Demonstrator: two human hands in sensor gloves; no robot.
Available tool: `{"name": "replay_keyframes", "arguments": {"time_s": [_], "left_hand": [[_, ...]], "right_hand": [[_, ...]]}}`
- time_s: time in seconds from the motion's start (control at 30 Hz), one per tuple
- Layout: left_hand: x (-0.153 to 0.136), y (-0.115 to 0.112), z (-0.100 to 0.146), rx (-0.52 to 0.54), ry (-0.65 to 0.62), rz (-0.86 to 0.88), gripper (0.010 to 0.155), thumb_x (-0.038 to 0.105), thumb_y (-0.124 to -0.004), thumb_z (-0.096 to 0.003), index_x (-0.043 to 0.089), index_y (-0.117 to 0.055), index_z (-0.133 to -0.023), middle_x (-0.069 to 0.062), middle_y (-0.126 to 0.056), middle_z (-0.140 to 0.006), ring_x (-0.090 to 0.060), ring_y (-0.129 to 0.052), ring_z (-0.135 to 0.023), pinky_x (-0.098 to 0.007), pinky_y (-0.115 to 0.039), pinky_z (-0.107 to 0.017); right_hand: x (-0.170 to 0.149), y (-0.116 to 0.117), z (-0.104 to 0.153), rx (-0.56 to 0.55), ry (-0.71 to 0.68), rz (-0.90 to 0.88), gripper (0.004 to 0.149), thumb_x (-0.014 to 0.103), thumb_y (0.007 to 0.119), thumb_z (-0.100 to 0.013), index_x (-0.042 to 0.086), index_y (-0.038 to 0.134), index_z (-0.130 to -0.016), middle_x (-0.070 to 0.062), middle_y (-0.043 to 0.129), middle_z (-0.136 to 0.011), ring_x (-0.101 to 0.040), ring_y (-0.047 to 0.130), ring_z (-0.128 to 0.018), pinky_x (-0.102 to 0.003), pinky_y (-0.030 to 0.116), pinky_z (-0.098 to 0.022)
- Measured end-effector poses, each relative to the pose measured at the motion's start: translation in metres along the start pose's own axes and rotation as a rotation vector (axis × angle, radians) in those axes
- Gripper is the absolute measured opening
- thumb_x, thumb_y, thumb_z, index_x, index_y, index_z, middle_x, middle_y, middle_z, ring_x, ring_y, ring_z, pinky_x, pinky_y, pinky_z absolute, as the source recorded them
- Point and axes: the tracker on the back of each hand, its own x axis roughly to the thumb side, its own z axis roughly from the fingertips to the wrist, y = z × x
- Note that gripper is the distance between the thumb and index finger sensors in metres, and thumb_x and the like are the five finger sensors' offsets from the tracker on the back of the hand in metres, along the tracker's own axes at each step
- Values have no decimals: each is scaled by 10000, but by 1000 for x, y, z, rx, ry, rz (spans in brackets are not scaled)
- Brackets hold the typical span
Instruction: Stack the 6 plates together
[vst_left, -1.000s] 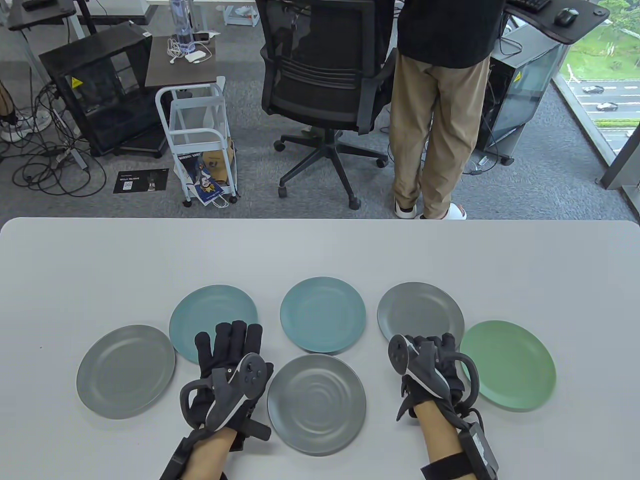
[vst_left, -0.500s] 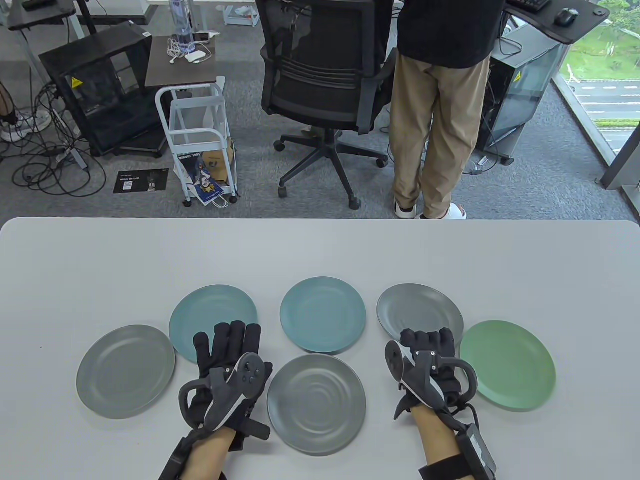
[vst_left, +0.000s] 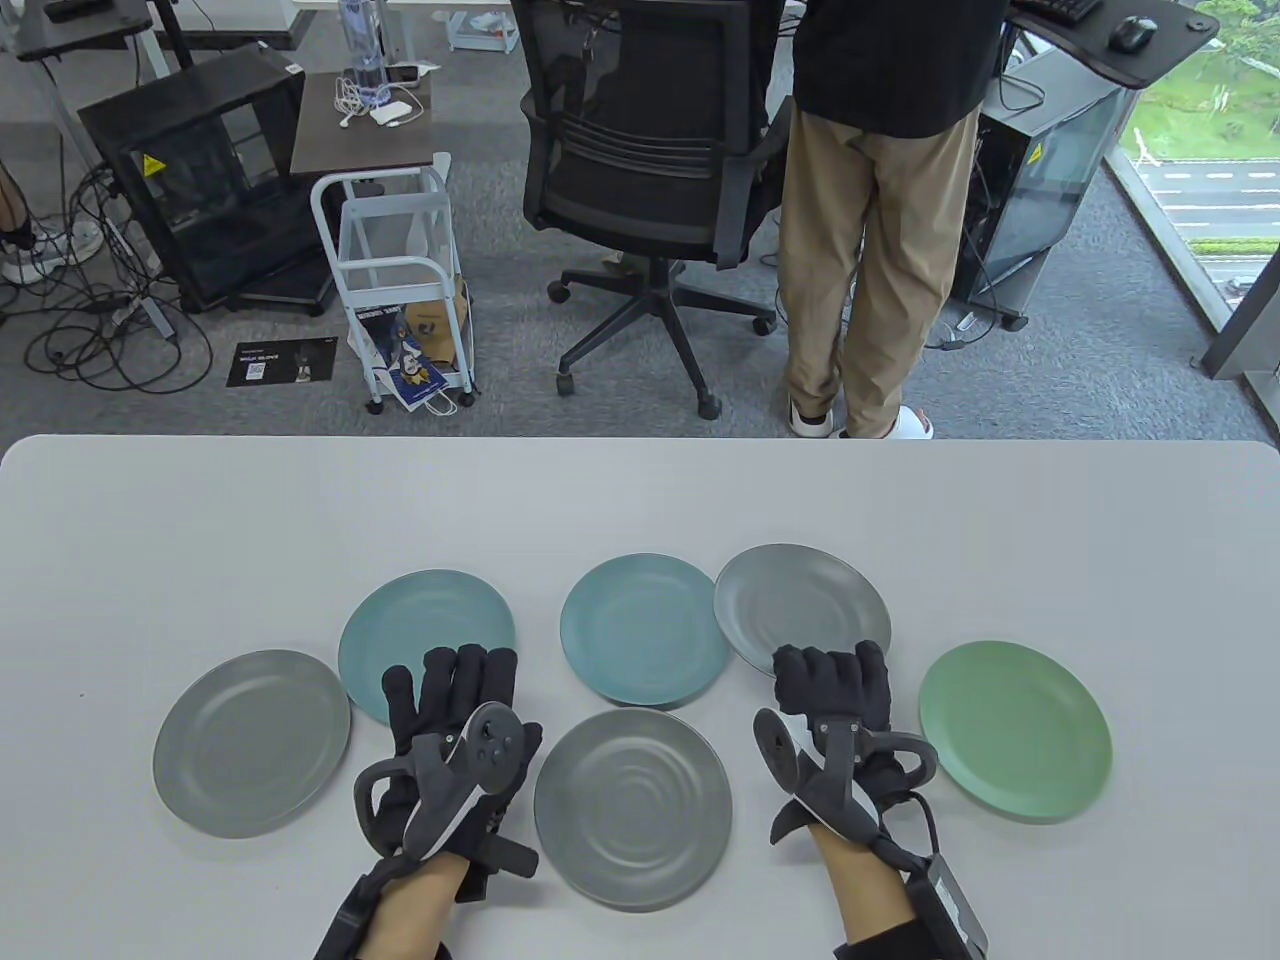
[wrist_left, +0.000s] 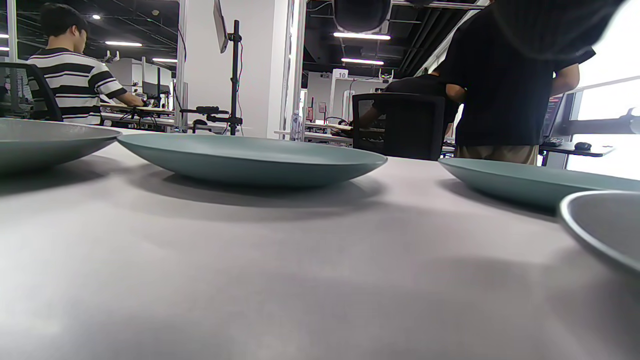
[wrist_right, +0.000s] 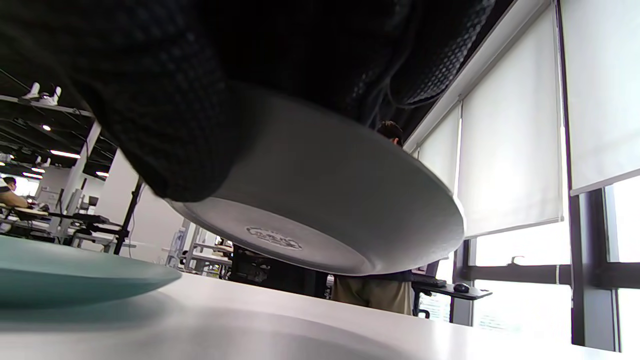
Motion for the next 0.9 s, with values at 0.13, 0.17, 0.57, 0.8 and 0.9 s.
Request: {"name": "replay_keyframes", "arguments": {"time_s": [0.13, 0.17, 0.57, 0.8, 0.9], "left_hand": [[-3, 0, -1, -4, 6, 18, 806, 649, -705, -343, 475, -343, -1041, 179, -447, -1171, -113, -246, -1153, -481, -23, -830], [-3, 0, -1, -4, 7, 20, 803, 649, -705, -343, 472, -350, -1041, 177, -454, -1170, -113, -250, -1153, -482, -24, -830], [-11, 3, -3, 2, 34, 85, 780, 645, -703, -346, 459, -393, -1037, 166, -527, -1147, -120, -302, -1148, -488, -51, -834], [-15, 9, -3, 19, 46, 152, 795, 657, -689, -345, 425, -386, -1042, 138, -712, -1047, -135, -462, -1105, -501, -97, -836], [-19, 12, -3, 27, 58, 206, 787, 659, -686, -344, 408, -417, -1039, 132, -782, -992, -139, -537, -1076, -508, -125, -838]], "right_hand": [[9, -6, 2, -25, -36, -26, 377, 450, 969, -362, 355, 881, -716, 144, 1008, -699, -118, 981, -667, -439, 655, -729], [11, -7, 2, -28, -46, -35, 376, 450, 969, -362, 355, 881, -716, 144, 1009, -698, -119, 981, -667, -440, 654, -729], [30, -15, 7, -68, -134, -85, 374, 454, 966, -365, 360, 877, -716, 150, 1005, -701, -116, 979, -671, -441, 656, -730], [42, -24, 10, -90, -187, -133, 372, 456, 967, -365, 364, 877, -713, 153, 1003, -702, -112, 978, -673, -441, 654, -732], [48, -26, 11, -99, -218, -145, 374, 457, 967, -364, 365, 875, -714, 155, 1002, -704, -111, 977, -676, -441, 654, -733]]}}
